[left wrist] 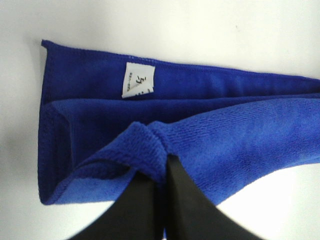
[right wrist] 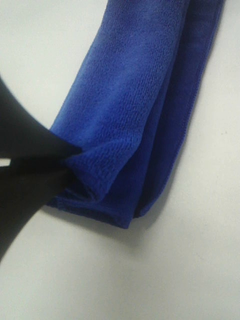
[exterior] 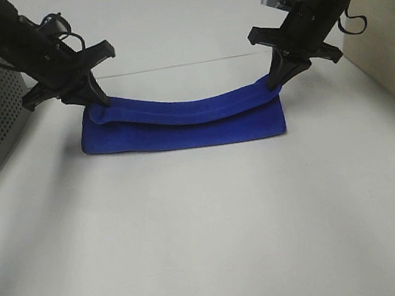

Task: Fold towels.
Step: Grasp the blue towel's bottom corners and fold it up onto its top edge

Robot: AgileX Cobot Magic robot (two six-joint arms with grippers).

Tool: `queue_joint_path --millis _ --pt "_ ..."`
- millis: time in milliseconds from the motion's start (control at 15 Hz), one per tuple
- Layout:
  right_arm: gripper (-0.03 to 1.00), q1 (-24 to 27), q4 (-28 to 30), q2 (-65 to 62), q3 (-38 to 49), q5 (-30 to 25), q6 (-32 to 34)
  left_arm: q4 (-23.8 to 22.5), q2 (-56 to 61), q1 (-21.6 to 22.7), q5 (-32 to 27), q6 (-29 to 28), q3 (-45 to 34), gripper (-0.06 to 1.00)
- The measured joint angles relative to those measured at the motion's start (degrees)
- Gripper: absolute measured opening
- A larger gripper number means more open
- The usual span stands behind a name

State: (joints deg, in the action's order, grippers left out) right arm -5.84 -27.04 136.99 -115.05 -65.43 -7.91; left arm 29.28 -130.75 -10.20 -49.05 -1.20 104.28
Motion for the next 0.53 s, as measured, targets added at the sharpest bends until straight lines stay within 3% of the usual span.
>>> queue_joint_path --millis 400,533 --pt "0.02 0.06 1.72 3.04 -0.92 0.63 1.38 -2.86 -2.64 0.0 5.73 -0.11 0.86 0.04" --pt "0.05 0.06 1.6 3.04 -0.92 0.29 1.38 -2.86 -2.64 0.0 5.73 -0.11 0.86 0.18"
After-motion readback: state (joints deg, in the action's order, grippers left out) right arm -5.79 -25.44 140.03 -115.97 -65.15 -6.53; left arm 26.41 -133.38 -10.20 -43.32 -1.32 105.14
